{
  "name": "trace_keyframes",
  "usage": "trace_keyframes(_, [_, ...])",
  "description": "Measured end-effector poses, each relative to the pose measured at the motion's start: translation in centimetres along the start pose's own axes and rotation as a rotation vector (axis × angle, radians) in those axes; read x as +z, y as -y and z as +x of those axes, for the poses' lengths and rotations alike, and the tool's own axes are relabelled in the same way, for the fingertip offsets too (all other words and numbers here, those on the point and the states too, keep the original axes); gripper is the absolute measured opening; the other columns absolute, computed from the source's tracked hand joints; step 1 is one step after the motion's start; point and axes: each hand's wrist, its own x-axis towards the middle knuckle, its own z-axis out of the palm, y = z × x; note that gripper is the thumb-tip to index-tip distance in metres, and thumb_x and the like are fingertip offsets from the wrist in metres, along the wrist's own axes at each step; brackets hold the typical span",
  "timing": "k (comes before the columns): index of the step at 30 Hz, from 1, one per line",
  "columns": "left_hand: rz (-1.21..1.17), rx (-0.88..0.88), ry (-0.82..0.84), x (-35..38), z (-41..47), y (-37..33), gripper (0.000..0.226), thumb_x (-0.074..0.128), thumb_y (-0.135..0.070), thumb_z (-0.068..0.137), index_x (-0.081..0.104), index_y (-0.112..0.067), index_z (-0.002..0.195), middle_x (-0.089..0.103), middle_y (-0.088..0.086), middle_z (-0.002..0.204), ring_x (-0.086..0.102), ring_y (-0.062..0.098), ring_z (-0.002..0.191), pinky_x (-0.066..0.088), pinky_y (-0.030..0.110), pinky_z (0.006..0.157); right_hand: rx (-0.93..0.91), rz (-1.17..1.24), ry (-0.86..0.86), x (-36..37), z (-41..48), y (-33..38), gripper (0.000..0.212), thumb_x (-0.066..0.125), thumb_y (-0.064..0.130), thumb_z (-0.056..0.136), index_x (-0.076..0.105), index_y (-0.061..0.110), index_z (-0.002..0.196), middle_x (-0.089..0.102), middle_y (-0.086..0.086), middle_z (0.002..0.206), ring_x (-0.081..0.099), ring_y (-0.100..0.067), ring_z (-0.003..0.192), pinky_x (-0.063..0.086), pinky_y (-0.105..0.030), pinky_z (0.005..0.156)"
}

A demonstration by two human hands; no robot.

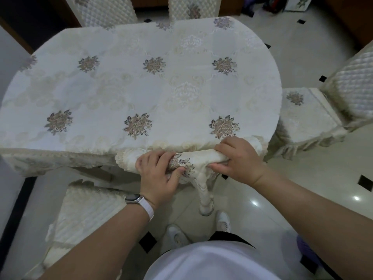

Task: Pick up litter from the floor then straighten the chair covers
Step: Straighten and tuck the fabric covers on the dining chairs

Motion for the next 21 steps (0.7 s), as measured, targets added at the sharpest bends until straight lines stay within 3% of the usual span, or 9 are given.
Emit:
trace_keyframes(6, [-0.009, -0.013, 0.106, 0.7, -0.6, 1.3, 0.039, 0.055, -0.052, 0.084, 0.059, -0.023, 0.11, 0.061, 0.004, 0.107, 0.051, 0.028, 0.101, 0.037, 0.055, 0.092, 0.022, -0.024, 0.091, 1.4, -1.0, -0.5, 0.05, 0.063, 0.057, 0.083, 0.069, 0.009, 0.094, 0.058, -0.007, 0.084, 0.054, -0.028, 0.071, 0.045, -0.041, 0.06])
trace_keyframes(13, [0.015, 0.001, 0.219, 0.6, 0.0, 3.1, 0.046, 0.055, -0.049, 0.084, 0.066, -0.014, 0.111, 0.057, 0.006, 0.108, 0.05, 0.03, 0.103, 0.031, 0.047, 0.098, 0.055, -0.03, 0.13, 2.8, -0.7, -0.2, 0.048, 0.062, 0.059, 0.082, 0.069, 0.013, 0.094, 0.059, -0.005, 0.086, 0.054, -0.027, 0.075, 0.044, -0.037, 0.064])
trace_keyframes(21, [0.028, 0.005, 0.201, 0.5, 0.0, 3.0, 0.046, 0.053, -0.049, 0.086, 0.066, -0.012, 0.112, 0.058, 0.006, 0.108, 0.05, 0.027, 0.103, 0.033, 0.051, 0.096, 0.037, -0.083, 0.136, 2.6, -0.3, 0.0, 0.049, 0.059, 0.062, 0.082, 0.069, 0.016, 0.092, 0.057, -0.004, 0.084, 0.051, -0.024, 0.073, 0.04, -0.033, 0.061])
